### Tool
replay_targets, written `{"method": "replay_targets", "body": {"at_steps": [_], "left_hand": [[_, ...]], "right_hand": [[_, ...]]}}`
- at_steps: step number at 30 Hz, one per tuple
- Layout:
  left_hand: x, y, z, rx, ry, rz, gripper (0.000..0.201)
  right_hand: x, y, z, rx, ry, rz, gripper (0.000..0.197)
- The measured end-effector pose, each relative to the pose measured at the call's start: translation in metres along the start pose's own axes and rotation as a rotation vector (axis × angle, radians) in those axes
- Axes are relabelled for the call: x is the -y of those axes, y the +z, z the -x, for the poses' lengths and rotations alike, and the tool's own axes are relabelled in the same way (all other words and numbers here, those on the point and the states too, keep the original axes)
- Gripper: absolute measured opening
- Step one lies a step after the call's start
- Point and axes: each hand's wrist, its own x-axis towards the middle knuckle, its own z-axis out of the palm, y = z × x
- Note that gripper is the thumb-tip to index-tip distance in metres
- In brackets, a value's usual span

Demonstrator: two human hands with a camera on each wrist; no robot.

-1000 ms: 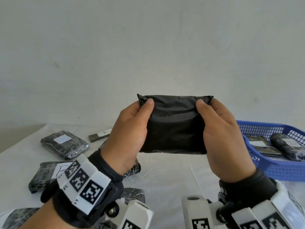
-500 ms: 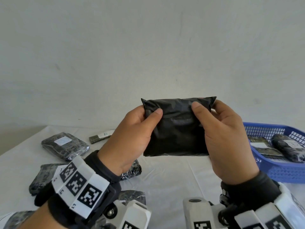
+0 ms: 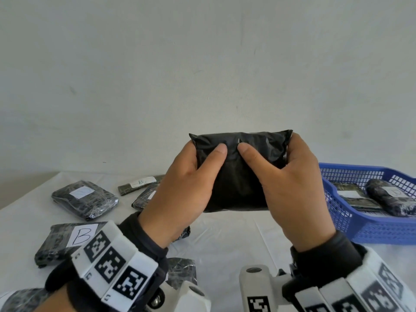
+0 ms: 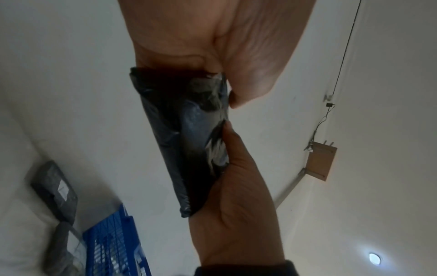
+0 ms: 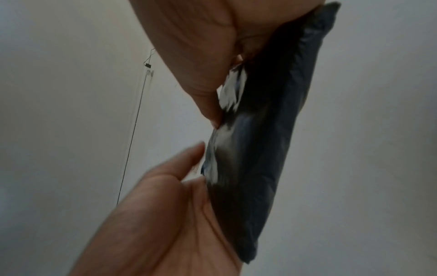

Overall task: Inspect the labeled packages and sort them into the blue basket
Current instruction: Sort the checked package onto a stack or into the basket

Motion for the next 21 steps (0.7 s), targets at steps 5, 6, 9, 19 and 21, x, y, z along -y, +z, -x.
{"method": "replay_targets", "body": {"at_steps": [5,6,9,19,21], "left_hand": [[-0.002,-0.003,-0.002,-0.016,0.015,0.003,0.026],[-0.003,-0.004,-0.003,-0.015,0.008,0.009,0.026],[-0.002,-0.008,-0.005,-0.006,0.01,0.032,0.026],[-0.003,-0.011,-0.006,-0.03,0.05,0.069,0.027],[-0.003,-0.01,-0.005,-0.021,0.071,0.065,0.026]], "right_hand": [[0.002,0.001,0.001,0.036,0.027,0.005,0.038],[0.002,0.001,0.0,0.041,0.042,0.008,0.039],[0.0,-0.002,-0.002,0.039,0.132,-0.139,0.036],[-0.003,-0.005,-0.005,-0.063,0.008,-0.189,0.009],[-0.005,-0.003,-0.005,-0.074,-0.037,-0.159,0.012]]}}
